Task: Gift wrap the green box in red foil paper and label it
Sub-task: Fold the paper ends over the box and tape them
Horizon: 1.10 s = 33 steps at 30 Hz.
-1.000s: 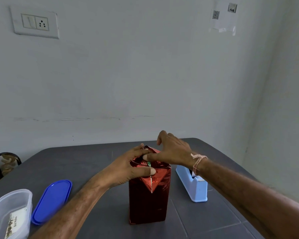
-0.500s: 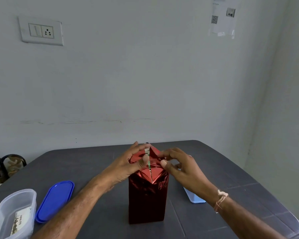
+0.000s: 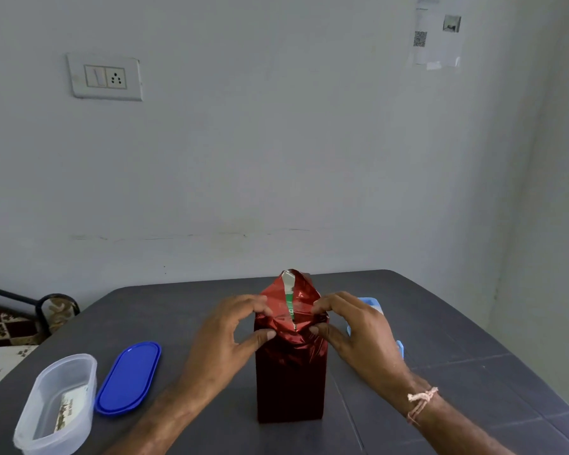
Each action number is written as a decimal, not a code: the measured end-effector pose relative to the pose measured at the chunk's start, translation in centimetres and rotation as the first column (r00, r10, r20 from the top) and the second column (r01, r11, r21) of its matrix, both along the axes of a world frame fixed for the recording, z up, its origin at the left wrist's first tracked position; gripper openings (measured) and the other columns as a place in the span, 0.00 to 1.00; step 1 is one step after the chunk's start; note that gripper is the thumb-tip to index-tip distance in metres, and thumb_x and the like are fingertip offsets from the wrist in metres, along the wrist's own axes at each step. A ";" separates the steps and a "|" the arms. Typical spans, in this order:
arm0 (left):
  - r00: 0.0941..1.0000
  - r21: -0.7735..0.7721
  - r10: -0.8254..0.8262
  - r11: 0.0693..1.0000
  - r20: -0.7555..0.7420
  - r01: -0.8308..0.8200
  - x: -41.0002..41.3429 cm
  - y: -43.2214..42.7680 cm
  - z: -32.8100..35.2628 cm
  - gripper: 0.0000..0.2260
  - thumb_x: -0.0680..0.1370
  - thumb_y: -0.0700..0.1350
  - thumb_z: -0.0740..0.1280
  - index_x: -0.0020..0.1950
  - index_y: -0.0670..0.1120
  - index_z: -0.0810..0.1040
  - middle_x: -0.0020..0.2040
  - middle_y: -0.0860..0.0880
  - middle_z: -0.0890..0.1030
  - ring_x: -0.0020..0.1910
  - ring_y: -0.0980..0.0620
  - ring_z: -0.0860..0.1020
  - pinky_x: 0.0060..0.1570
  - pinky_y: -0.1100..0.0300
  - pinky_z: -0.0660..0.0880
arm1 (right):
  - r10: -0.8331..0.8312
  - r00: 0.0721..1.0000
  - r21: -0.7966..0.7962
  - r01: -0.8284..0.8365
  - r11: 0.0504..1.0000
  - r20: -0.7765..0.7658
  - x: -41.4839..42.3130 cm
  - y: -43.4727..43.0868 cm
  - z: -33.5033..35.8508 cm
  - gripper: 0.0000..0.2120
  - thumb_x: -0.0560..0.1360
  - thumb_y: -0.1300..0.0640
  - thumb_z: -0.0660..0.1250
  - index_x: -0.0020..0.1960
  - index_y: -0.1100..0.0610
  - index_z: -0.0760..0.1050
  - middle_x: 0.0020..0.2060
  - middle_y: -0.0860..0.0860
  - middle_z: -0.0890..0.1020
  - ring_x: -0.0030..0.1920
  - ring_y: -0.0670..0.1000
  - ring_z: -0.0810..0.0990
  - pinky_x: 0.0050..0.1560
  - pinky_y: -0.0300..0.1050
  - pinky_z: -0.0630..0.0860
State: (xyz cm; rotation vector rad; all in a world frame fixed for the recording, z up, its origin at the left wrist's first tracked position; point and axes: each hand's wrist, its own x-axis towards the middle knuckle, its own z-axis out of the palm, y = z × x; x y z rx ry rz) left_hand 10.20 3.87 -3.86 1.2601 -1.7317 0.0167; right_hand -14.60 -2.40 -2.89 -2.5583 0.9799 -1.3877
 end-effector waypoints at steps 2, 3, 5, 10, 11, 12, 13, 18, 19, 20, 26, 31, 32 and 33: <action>0.999 -0.003 -0.002 1.000 -0.048 0.001 -0.4 -0.3 0.1 0.13 0.71 0.58 0.74 0.55 0.60 0.83 0.58 0.66 0.81 0.62 0.63 0.77 0.61 0.62 0.74 | -0.003 1.000 -0.025 0.003 1.000 0.023 0.2 0.2 0.3 0.07 0.76 0.46 0.73 0.52 0.47 0.81 0.49 0.38 0.81 0.49 0.41 0.82 0.49 0.43 0.79; 0.995 0.004 -0.004 1.000 -0.095 0.004 -0.4 -0.4 0.2 0.13 0.71 0.58 0.74 0.54 0.59 0.84 0.56 0.65 0.82 0.61 0.63 0.78 0.60 0.64 0.74 | 0.008 0.999 -0.032 -0.006 0.999 0.045 0.4 0.3 0.4 0.07 0.76 0.46 0.72 0.51 0.48 0.82 0.48 0.39 0.82 0.48 0.42 0.82 0.47 0.43 0.80; 0.985 0.023 -0.008 1.000 -0.173 0.012 -0.8 -0.5 0.5 0.12 0.71 0.58 0.75 0.52 0.58 0.85 0.54 0.64 0.83 0.59 0.62 0.79 0.58 0.66 0.73 | 0.024 0.997 -0.039 -0.021 0.999 0.077 0.5 0.3 0.6 0.06 0.77 0.49 0.73 0.49 0.51 0.83 0.47 0.40 0.82 0.46 0.41 0.82 0.45 0.42 0.80; 0.967 0.057 -0.041 0.997 -0.253 0.058 -1.4 -1.1 0.9 0.10 0.72 0.58 0.73 0.48 0.55 0.86 0.50 0.60 0.83 0.56 0.57 0.80 0.55 0.62 0.75 | 0.008 0.988 0.021 -0.011 1.000 0.154 1.2 0.2 1.1 0.01 0.77 0.53 0.74 0.47 0.50 0.84 0.44 0.42 0.82 0.43 0.45 0.82 0.43 0.43 0.78; 0.964 0.067 -0.043 0.996 -0.261 0.063 -1.3 -1.2 0.9 0.09 0.73 0.58 0.73 0.49 0.56 0.86 0.50 0.59 0.83 0.56 0.56 0.80 0.55 0.60 0.76 | 0.003 0.987 0.040 -0.010 0.999 0.161 1.3 0.1 1.1 0.02 0.77 0.52 0.74 0.48 0.49 0.85 0.43 0.42 0.82 0.44 0.45 0.82 0.43 0.43 0.78; 0.962 0.075 -0.044 0.995 -0.270 0.066 -1.3 -1.3 0.9 0.09 0.73 0.58 0.73 0.50 0.56 0.86 0.51 0.59 0.83 0.56 0.56 0.80 0.55 0.58 0.76 | -0.002 0.987 0.054 -0.007 0.999 0.159 1.3 0.0 1.1 0.02 0.77 0.51 0.74 0.49 0.48 0.85 0.44 0.42 0.81 0.44 0.45 0.82 0.43 0.43 0.78; 0.959 0.080 -0.045 0.994 -0.279 0.070 -1.3 -1.3 0.9 0.10 0.73 0.58 0.73 0.51 0.57 0.86 0.51 0.59 0.83 0.56 0.57 0.80 0.56 0.58 0.77 | -0.009 0.989 0.064 -0.001 0.998 0.148 1.4 -0.1 1.1 0.04 0.77 0.49 0.74 0.51 0.47 0.85 0.44 0.41 0.81 0.45 0.45 0.82 0.43 0.42 0.79; 0.954 0.083 -0.055 0.993 -0.294 0.082 -1.2 -1.5 0.8 0.09 0.73 0.59 0.72 0.50 0.58 0.86 0.51 0.58 0.82 0.56 0.56 0.80 0.56 0.55 0.77 | -0.053 0.992 0.100 0.042 0.994 0.117 1.7 0.6 2.3 0.12 0.73 0.41 0.74 0.54 0.43 0.83 0.47 0.37 0.83 0.49 0.39 0.81 0.45 0.34 0.77; 0.955 0.080 -0.055 0.993 -0.293 0.082 -1.2 -1.5 0.8 0.09 0.73 0.59 0.72 0.50 0.58 0.86 0.51 0.58 0.82 0.56 0.55 0.80 0.55 0.55 0.77 | -0.045 0.991 0.128 0.028 0.991 0.128 1.9 0.7 2.8 0.11 0.73 0.41 0.74 0.53 0.43 0.83 0.46 0.37 0.84 0.48 0.39 0.82 0.45 0.34 0.77; 0.955 0.080 -0.056 0.993 -0.290 0.082 -1.3 -1.5 0.8 0.09 0.73 0.59 0.72 0.49 0.58 0.86 0.51 0.58 0.82 0.56 0.55 0.80 0.55 0.55 0.77 | -0.022 0.989 0.166 -0.002 0.986 0.145 2.1 0.8 3.2 0.10 0.74 0.41 0.74 0.52 0.43 0.83 0.46 0.37 0.84 0.47 0.39 0.82 0.44 0.35 0.78; 0.953 0.068 -0.055 0.995 -0.297 0.079 -1.4 -1.4 0.8 0.10 0.73 0.60 0.71 0.47 0.57 0.86 0.51 0.59 0.82 0.56 0.56 0.80 0.53 0.56 0.77 | 0.063 0.979 0.211 -0.104 0.972 0.192 3.2 -0.3 4.8 0.05 0.74 0.46 0.76 0.45 0.45 0.83 0.42 0.39 0.85 0.42 0.44 0.83 0.45 0.47 0.82; 0.948 0.070 -0.057 0.994 -0.312 0.083 -1.2 -1.3 0.7 0.12 0.75 0.64 0.70 0.46 0.57 0.86 0.51 0.59 0.83 0.55 0.56 0.80 0.54 0.54 0.77 | 0.080 0.974 0.215 -0.126 0.969 0.211 3.6 -0.8 4.9 0.05 0.74 0.48 0.77 0.43 0.48 0.83 0.40 0.40 0.84 0.42 0.45 0.83 0.44 0.47 0.81; 0.948 0.063 -0.061 0.994 -0.313 0.084 -1.2 -1.2 0.7 0.14 0.75 0.65 0.69 0.46 0.57 0.85 0.51 0.58 0.83 0.55 0.55 0.81 0.53 0.53 0.78 | 0.090 0.969 0.219 -0.142 0.965 0.232 3.7 -0.7 4.9 0.04 0.75 0.49 0.76 0.44 0.48 0.83 0.40 0.40 0.84 0.42 0.45 0.83 0.44 0.45 0.81; 0.948 0.057 -0.060 0.995 -0.314 0.082 -1.2 -1.2 0.7 0.14 0.74 0.66 0.68 0.45 0.58 0.85 0.50 0.58 0.83 0.54 0.55 0.81 0.53 0.52 0.78 | 0.094 0.959 0.226 -0.157 0.961 0.266 3.7 -0.5 4.9 0.03 0.76 0.50 0.75 0.46 0.48 0.83 0.41 0.40 0.84 0.43 0.44 0.83 0.44 0.44 0.80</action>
